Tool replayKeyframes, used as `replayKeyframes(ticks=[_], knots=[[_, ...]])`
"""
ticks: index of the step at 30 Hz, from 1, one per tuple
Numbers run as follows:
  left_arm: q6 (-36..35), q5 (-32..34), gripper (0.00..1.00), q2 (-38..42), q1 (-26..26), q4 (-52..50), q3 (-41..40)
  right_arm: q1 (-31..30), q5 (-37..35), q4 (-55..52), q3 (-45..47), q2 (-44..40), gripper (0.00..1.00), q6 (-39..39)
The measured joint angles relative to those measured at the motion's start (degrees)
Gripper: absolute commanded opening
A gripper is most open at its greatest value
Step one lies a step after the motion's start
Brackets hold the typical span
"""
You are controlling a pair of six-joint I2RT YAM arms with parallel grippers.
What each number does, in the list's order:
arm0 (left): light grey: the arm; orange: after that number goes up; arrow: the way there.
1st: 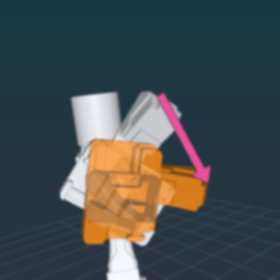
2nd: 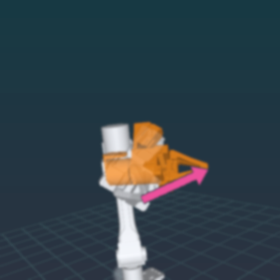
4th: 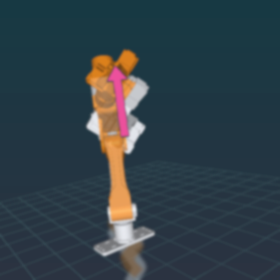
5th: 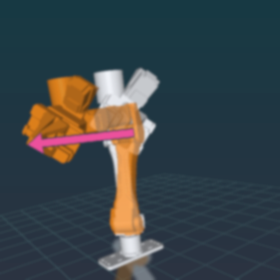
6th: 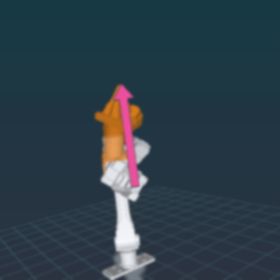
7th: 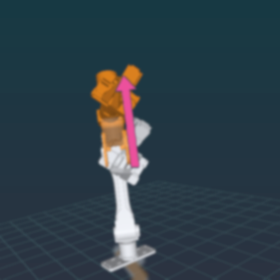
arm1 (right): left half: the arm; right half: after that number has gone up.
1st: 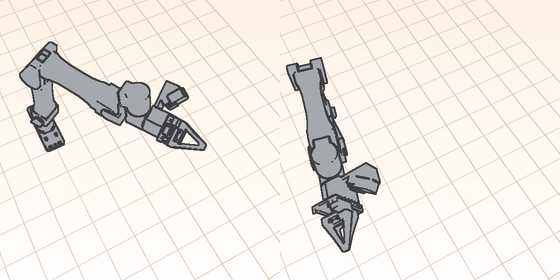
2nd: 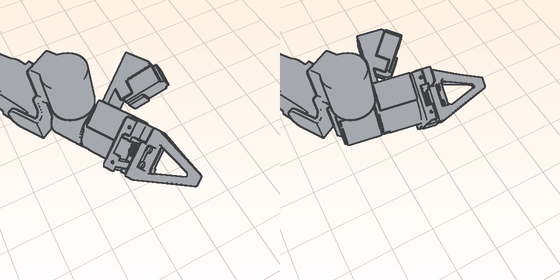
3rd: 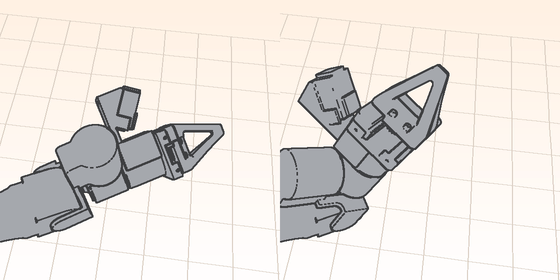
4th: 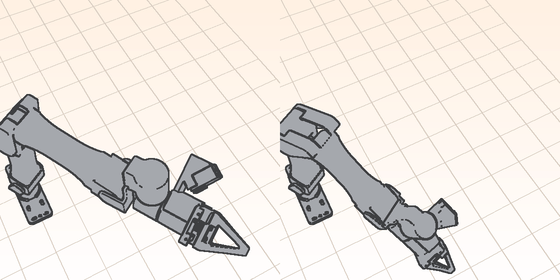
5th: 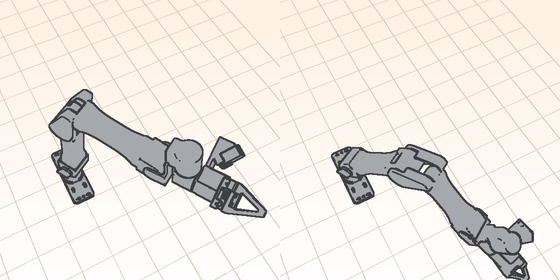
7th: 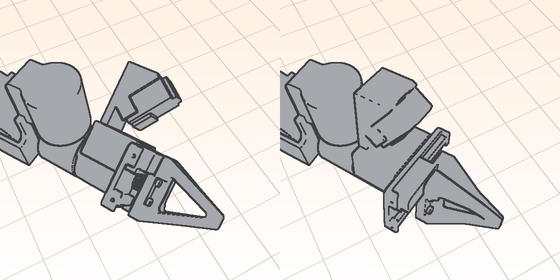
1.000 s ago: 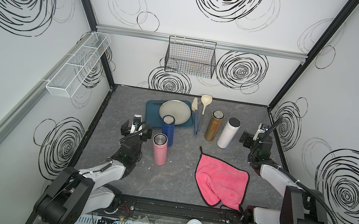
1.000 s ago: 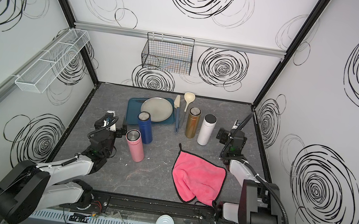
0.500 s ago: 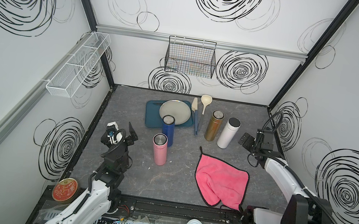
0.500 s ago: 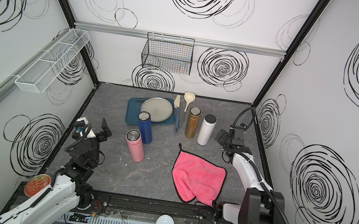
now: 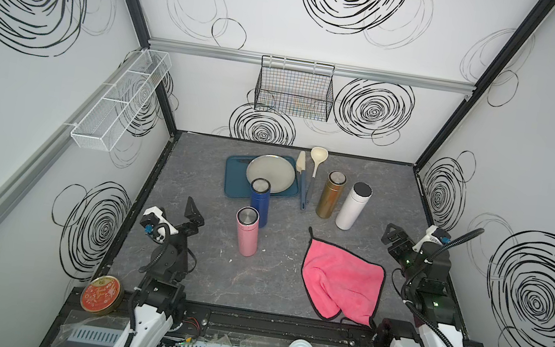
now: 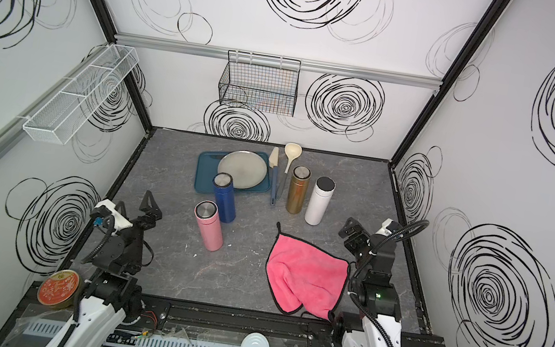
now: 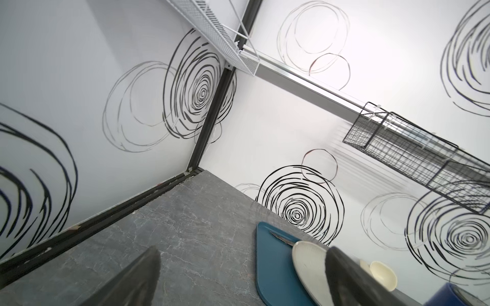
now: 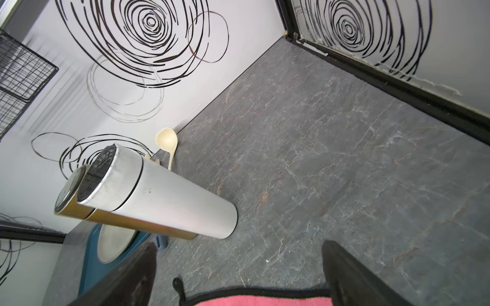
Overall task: Wipe the surface of the thermos
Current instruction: Pick up the cleaning item at the center of the board.
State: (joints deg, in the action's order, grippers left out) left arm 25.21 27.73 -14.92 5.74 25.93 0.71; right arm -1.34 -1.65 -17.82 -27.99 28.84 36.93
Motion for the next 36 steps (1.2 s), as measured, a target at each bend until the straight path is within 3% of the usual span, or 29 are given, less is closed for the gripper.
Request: replayKeyframes(ticks=[3, 6, 8, 12, 14, 20, 23, 30, 36], knots=[[1.95, -0.81, 0.99, -1.01, -0.7, -1.22, 0.0, -2.12, 3.32, 0.15, 1.81, -2.32, 1.0, 0.46], [2.27, -3.39, 0.99, -4.35, -0.83, -0.07, 0.0, -7.93, 3.89, 0.07, 3.19, 2.6, 1.0, 1.29], [2.23, -5.01, 0.99, -7.52, -0.74, 1.27, 0.0, -15.26, 1.6, 0.04, 3.58, 9.11, 1.0, 2.36], [1.79, -6.86, 0.99, -13.92, 0.33, 3.28, 0.0, -35.56, -6.93, -0.57, 2.71, 24.61, 1.0, 5.66], [1.42, -7.3, 0.99, -16.11, 1.09, 4.13, 0.0, -40.98, -9.16, -3.02, -0.39, 31.89, 1.0, 7.17], [0.0, -7.34, 0.99, -19.63, 4.04, 6.01, 0.04, -46.62, -12.41, -4.94, -5.73, 44.85, 1.0, 9.42], [-0.87, -7.08, 0.99, -20.24, 4.94, 6.23, 0.04, -47.71, -12.33, -6.95, -5.22, 44.3, 1.0, 9.64], [-1.79, -6.19, 0.99, -20.22, 5.62, 6.78, 0.04, -48.13, -9.53, -8.94, -0.59, 28.13, 1.0, 10.43], [-2.01, -5.77, 0.99, -20.15, 5.9, 7.21, 0.04, -47.8, -10.32, -9.79, 5.7, 23.23, 1.0, 12.92]])
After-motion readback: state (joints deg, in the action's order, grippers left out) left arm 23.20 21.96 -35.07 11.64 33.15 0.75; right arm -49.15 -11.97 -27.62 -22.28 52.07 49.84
